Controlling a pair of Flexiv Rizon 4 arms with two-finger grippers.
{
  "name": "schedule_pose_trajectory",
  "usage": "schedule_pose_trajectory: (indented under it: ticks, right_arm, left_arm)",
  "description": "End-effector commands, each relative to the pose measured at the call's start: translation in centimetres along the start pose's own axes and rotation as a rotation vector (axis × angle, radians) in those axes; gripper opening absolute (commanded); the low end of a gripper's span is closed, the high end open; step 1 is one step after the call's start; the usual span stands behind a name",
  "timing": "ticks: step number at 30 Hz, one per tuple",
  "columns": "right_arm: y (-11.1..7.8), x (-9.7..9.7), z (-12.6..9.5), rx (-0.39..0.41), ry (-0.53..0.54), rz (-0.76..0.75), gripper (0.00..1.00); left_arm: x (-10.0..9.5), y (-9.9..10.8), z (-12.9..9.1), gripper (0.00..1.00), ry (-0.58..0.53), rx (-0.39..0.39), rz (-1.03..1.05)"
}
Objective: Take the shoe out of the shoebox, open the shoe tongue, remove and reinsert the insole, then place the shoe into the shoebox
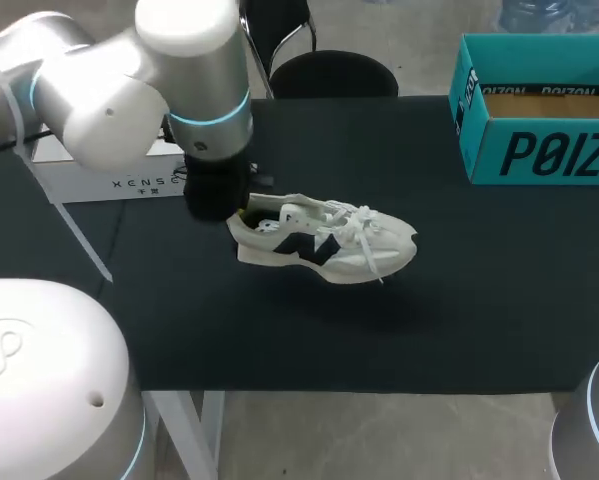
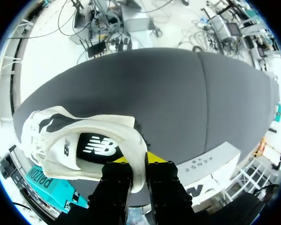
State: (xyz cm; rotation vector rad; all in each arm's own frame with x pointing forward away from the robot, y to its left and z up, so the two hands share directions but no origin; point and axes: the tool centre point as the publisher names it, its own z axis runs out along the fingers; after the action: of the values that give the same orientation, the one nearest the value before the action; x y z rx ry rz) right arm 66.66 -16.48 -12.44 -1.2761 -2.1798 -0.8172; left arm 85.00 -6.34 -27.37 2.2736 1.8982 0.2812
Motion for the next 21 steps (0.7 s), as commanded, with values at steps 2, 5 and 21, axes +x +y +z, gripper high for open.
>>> schedule_pose_trajectory:
  ticks: [2,5,21]
  right_arm:
    - [0.0,0.0,0.1,0.001,-0.002,0.001,1.0]
    - [0.0,0.0,0.1,0.001,-0.002,0.001,1.0]
    - [0.0,0.0,0.1,0.001,-0.002,0.001,1.0]
  left_arm:
    - [-2.7,0.8,1.5,0.0,0.016,-0.002,0.004]
    - [-3.8,1.1,2.2,0.0,0.025,0.007,0.011]
    - [-9.9,1.4,4.3,0.0,0.159,0.073,-0.103]
